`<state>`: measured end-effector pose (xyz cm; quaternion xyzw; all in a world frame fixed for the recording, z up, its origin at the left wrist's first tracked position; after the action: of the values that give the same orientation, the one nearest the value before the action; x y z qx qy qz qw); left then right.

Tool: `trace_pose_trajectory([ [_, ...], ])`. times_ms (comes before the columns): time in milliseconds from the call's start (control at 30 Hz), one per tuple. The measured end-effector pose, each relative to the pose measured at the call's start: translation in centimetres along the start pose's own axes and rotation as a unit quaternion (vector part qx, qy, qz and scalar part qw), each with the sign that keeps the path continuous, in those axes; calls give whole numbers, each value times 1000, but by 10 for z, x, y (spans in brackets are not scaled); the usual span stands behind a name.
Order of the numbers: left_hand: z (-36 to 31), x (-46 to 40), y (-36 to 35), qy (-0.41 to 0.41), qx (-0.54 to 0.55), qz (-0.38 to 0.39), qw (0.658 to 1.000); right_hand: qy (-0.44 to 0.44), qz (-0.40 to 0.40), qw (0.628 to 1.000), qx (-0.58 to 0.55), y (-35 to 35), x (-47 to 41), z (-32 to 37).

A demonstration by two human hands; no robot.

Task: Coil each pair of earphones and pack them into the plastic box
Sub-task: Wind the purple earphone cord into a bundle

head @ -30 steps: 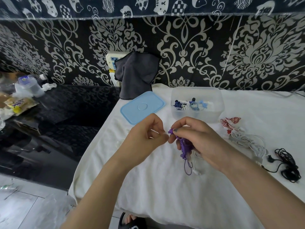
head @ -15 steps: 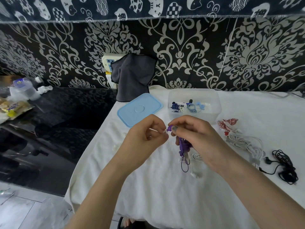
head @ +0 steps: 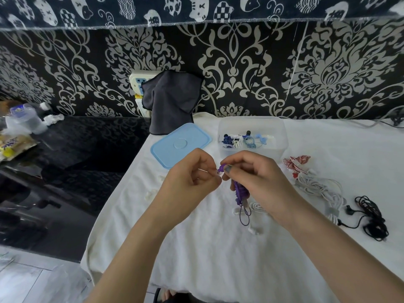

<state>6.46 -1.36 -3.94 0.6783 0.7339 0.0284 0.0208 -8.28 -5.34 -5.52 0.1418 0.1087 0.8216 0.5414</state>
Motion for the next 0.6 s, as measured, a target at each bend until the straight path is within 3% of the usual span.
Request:
trace_pose_trajectory([
  [600, -7, 2, 0, -34, -8, 7, 999, 7, -15, 1000, -24, 3, 3, 5],
])
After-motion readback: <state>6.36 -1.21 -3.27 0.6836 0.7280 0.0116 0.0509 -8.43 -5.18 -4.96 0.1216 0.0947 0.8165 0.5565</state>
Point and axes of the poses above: each hand's wrist, its own x-axis away from the middle knuckle, its own y-axis out of the back of the hand, z = x × y, the point moved 8 cm from there along -x, towards the middle knuckle, and after that the axes turned 15 degrees about x, right-handed, at the moved point
